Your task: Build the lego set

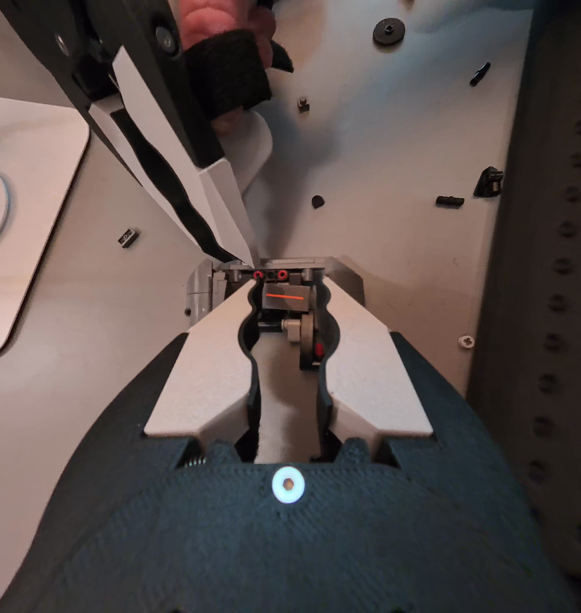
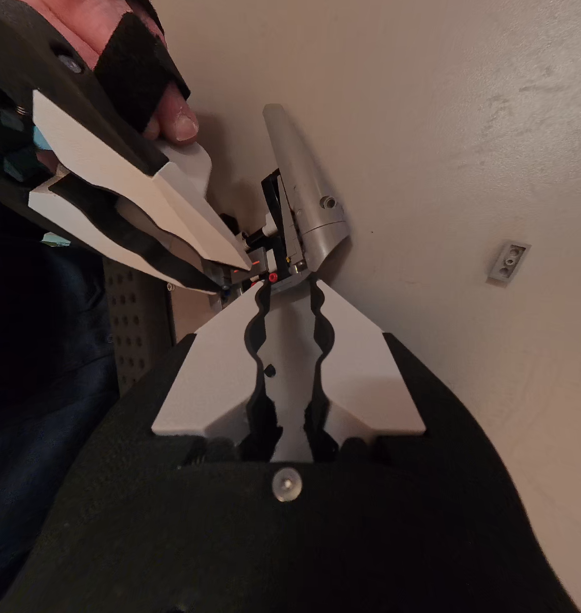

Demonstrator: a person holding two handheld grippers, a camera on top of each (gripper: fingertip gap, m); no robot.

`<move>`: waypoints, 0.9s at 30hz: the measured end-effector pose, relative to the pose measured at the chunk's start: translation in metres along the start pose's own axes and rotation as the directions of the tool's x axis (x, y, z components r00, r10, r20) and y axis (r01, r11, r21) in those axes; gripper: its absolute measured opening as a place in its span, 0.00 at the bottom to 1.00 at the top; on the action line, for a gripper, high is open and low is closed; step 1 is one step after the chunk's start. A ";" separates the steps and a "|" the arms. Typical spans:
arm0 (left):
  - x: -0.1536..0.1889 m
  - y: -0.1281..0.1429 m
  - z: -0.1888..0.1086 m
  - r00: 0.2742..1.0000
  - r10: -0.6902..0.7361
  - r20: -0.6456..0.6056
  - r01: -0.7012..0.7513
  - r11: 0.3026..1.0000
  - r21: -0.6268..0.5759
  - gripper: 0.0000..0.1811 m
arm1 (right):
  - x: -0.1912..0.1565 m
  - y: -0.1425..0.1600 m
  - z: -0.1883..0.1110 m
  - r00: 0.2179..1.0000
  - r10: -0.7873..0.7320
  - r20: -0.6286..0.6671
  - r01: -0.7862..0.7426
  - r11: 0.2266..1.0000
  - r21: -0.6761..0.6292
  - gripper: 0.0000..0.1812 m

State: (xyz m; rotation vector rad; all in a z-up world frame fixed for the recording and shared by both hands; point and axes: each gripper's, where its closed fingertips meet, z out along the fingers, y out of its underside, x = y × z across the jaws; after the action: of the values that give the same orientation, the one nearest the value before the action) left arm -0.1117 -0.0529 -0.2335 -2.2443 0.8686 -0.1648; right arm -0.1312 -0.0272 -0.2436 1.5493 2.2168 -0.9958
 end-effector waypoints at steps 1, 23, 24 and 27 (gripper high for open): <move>-0.002 0.003 0.000 1.000 -0.007 0.008 0.007 1.000 -0.011 0.17 | 0.000 0.000 0.000 1.000 -0.001 0.001 0.001 1.000 -0.001 0.12; -0.005 0.019 -0.005 0.980 0.046 -0.191 -0.061 0.995 -0.073 0.20 | -0.004 0.000 0.004 1.000 -0.007 0.018 0.007 1.000 -0.007 0.14; -0.003 0.019 -0.003 0.981 0.049 -0.190 -0.064 0.995 -0.077 0.20 | -0.004 0.000 0.004 1.000 -0.009 0.019 0.009 1.000 -0.008 0.14; -0.001 0.019 -0.001 0.980 0.049 -0.190 -0.063 0.996 -0.069 0.20 | -0.004 0.000 0.005 1.000 -0.010 0.020 0.010 1.000 -0.008 0.13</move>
State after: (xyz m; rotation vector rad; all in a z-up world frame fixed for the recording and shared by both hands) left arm -0.1233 -0.0625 -0.2454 -2.2975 1.0532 -0.3281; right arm -0.1304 -0.0335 -0.2449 1.5194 2.2141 -0.9996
